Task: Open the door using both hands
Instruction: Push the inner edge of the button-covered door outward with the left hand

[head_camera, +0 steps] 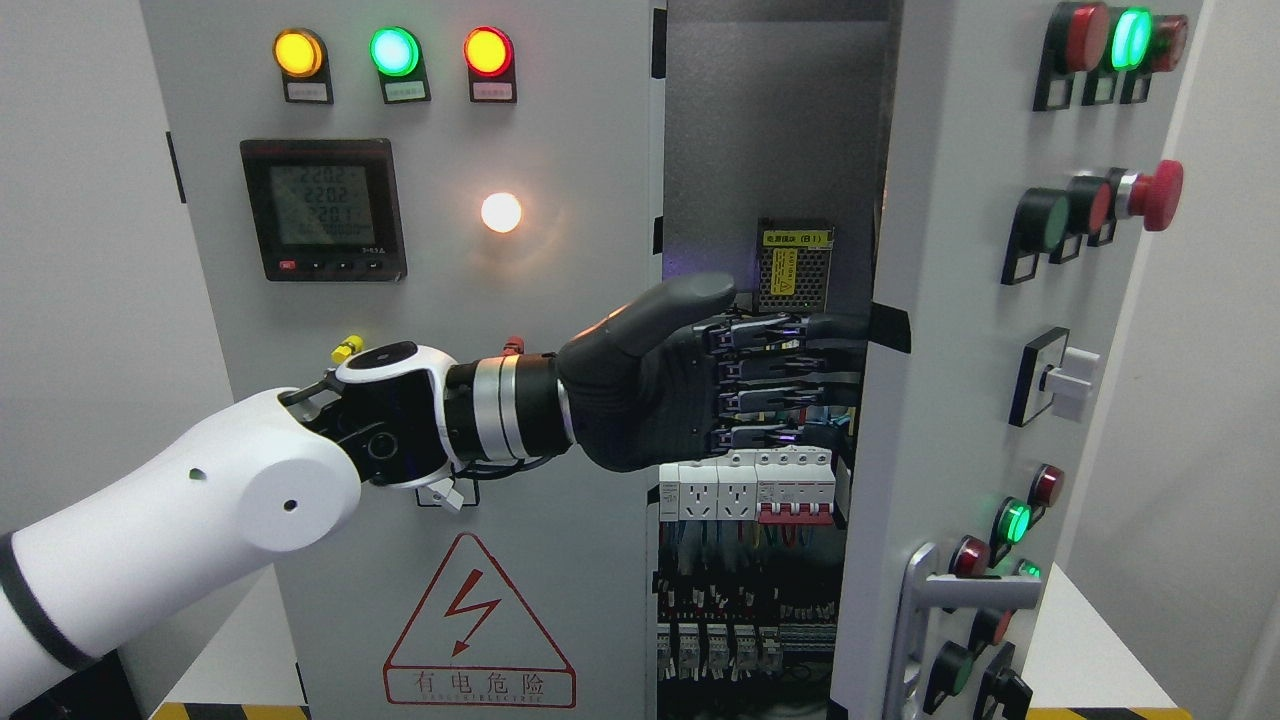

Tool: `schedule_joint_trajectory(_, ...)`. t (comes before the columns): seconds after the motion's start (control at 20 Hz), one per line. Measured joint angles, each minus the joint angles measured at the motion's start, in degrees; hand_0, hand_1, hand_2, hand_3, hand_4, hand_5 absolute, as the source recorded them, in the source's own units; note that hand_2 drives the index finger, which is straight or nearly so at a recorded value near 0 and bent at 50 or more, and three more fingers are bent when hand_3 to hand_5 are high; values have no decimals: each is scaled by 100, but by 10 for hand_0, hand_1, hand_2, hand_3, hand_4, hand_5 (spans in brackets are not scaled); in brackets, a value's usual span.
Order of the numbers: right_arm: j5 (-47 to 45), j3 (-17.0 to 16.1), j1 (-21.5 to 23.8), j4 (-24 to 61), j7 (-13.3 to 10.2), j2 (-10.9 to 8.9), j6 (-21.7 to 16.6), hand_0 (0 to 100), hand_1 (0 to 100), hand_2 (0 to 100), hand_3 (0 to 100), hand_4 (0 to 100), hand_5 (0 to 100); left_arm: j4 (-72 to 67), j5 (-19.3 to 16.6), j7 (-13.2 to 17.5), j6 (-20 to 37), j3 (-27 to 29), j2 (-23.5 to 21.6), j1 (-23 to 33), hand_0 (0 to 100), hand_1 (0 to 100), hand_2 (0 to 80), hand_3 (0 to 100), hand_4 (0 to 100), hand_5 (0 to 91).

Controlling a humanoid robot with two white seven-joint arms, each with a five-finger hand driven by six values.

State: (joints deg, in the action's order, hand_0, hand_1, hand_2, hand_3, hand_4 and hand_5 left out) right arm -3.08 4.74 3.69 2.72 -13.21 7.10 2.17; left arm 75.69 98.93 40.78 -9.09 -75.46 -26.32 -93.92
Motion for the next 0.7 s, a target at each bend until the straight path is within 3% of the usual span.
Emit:
schedule_joint_trajectory(0.3,0,0,0,0,0,0,0,120,389,0,0,0,0,-49,-29,-31,-65,74,330,-9,120,389,0,0,0,0)
schedule_joint_trajectory(0.7,0,0,0,0,0,0,0,120,389,0,0,0,0,-67,-49,-380,-73,122,682,-51,120,389,0,0,0,0)
